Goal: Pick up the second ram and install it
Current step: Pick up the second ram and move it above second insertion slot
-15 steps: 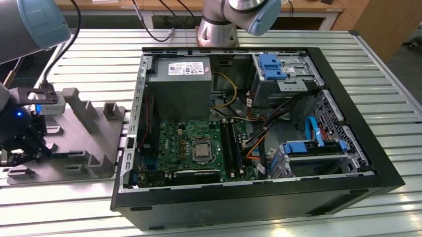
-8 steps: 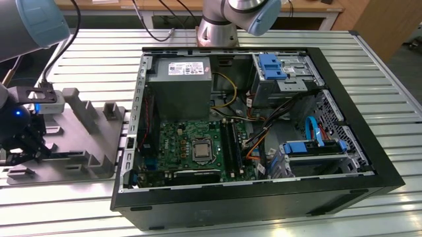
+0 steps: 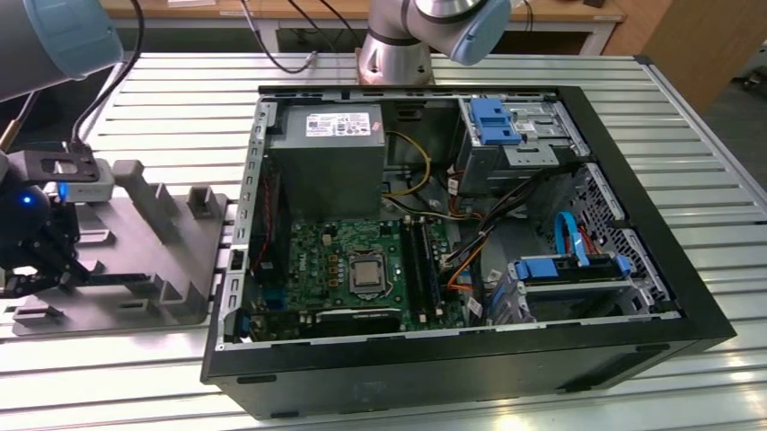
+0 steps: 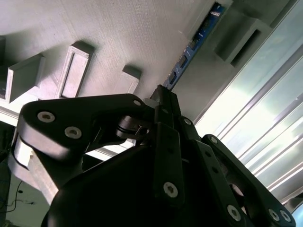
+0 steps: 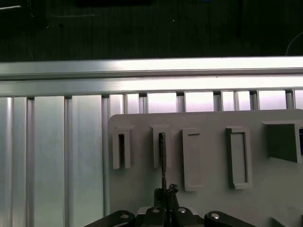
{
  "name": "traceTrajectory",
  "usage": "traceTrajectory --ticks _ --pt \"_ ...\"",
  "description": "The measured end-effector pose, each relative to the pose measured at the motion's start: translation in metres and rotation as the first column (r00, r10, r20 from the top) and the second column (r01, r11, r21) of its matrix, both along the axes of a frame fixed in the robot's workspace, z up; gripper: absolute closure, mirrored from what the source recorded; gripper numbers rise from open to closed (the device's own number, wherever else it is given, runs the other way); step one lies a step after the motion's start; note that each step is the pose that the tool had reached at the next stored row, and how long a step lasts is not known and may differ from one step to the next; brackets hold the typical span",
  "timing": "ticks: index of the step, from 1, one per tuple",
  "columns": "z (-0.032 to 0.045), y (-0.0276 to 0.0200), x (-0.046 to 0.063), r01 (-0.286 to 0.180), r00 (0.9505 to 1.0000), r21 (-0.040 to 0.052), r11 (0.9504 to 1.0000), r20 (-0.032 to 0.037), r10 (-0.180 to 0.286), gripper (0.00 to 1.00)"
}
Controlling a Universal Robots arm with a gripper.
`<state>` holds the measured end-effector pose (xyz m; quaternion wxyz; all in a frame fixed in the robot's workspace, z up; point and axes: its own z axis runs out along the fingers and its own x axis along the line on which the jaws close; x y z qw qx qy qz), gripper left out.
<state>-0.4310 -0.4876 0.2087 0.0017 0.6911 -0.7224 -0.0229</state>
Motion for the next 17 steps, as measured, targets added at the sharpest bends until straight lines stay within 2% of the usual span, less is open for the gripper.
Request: traceTrajectory --ticks 17 --pt "0.0137 0.0 0.0 0.0 1.0 -0.0001 1.0 -0.0001 0.0 0.87"
